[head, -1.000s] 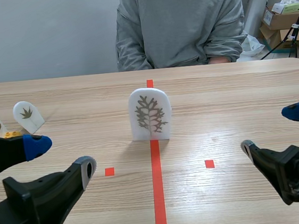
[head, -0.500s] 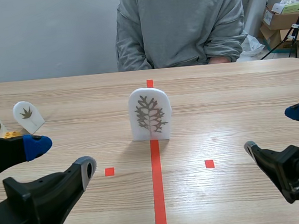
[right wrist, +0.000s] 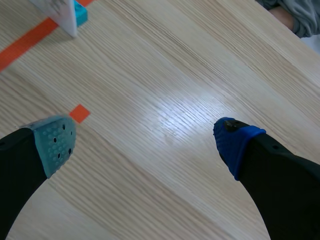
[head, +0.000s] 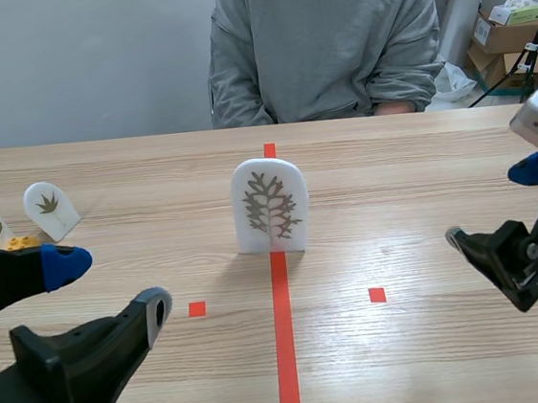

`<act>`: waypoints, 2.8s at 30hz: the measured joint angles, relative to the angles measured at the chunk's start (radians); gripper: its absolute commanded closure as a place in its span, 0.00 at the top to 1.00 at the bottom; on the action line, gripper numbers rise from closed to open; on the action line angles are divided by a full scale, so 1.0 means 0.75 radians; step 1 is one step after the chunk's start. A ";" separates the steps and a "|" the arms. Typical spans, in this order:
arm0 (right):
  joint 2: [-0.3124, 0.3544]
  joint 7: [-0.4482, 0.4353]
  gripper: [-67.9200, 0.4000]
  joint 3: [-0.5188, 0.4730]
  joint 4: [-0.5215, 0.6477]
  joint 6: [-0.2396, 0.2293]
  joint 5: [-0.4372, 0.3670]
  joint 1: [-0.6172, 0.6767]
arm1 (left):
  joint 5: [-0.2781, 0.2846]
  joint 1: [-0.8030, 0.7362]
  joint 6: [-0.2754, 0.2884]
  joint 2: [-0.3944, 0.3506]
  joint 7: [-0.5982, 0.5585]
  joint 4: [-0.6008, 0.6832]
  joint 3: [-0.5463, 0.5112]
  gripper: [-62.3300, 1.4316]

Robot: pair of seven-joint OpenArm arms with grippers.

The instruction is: Do the leaf sorting experiment

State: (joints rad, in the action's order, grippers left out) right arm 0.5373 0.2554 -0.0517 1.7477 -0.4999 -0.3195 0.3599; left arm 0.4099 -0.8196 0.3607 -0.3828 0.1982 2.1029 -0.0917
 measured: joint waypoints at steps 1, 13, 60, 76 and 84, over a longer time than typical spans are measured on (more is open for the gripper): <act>0.026 -0.005 0.83 0.042 -0.056 -0.021 0.002 -0.064 | -0.017 0.000 -0.001 0.000 0.000 0.000 0.000 0.80; -0.069 -0.191 0.83 0.628 -0.865 -0.172 0.085 -0.877 | -0.137 0.000 -0.002 0.001 0.001 -0.001 0.000 0.80; -0.479 -0.449 0.25 0.822 -1.160 -0.151 0.307 -1.037 | -0.132 0.004 -0.011 0.078 0.000 -0.001 -0.025 0.80; -0.479 -0.449 0.03 0.822 -1.160 -0.152 0.307 -1.037 | -0.132 0.004 -0.011 0.078 0.000 -0.001 -0.025 0.80; -0.424 -0.443 0.03 0.786 -1.126 -0.153 0.258 -1.027 | -0.132 0.004 -0.011 0.078 -0.001 -0.001 -0.025 0.80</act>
State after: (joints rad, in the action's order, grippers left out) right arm 0.2192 -0.0769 0.5381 0.9031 -0.6147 -0.1257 -0.4107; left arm 0.3107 -0.8169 0.3523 -0.3241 0.1978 2.1025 -0.1108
